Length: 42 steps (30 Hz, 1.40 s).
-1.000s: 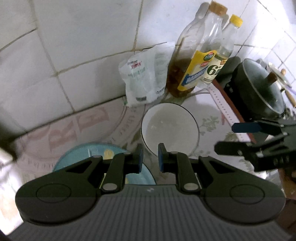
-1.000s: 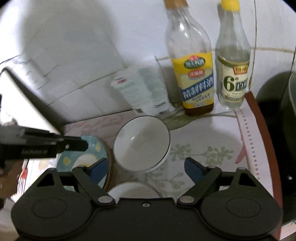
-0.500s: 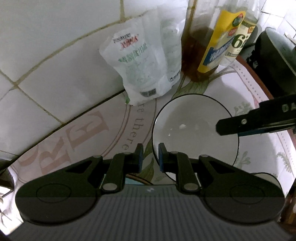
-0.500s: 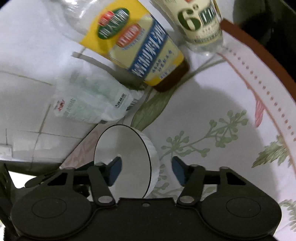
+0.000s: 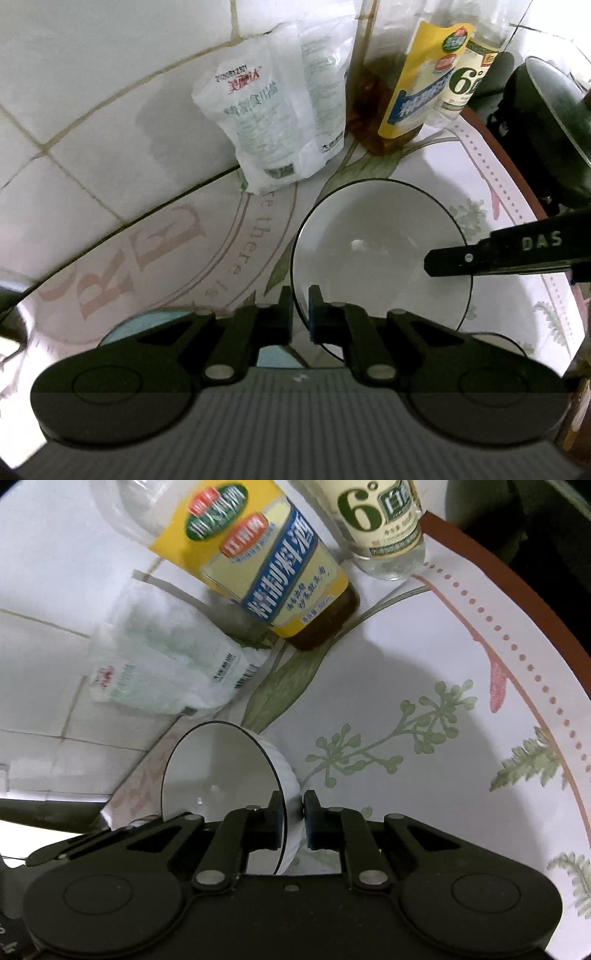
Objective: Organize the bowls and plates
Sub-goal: 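Move the right gripper to a third white bowl and grasp its rim, then lift the third white bowl and set it onto the nested bowls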
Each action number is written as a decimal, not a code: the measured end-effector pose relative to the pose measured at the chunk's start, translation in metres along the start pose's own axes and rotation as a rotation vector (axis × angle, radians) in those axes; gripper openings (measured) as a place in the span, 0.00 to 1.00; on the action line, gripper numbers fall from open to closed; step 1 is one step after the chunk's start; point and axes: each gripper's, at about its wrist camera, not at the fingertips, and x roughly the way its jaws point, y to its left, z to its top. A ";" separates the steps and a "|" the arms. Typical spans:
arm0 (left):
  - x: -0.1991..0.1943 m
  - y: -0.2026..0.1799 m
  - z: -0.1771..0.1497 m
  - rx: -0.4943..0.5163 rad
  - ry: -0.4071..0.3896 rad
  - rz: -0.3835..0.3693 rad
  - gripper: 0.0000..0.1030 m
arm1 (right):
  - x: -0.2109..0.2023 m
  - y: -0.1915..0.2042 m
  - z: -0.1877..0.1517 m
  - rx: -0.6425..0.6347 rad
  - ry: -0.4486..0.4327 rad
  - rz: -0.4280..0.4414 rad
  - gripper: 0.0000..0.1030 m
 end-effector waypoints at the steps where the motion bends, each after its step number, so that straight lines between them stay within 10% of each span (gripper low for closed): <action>1: -0.005 -0.001 -0.001 -0.005 -0.003 0.002 0.06 | -0.006 0.002 -0.003 -0.010 -0.006 0.003 0.16; 25: -0.168 -0.033 -0.055 -0.005 -0.101 -0.048 0.07 | -0.151 0.039 -0.065 -0.150 -0.037 0.104 0.17; 42: -0.106 -0.049 -0.096 -0.138 -0.026 -0.073 0.07 | -0.116 0.025 -0.092 -0.307 -0.007 -0.121 0.17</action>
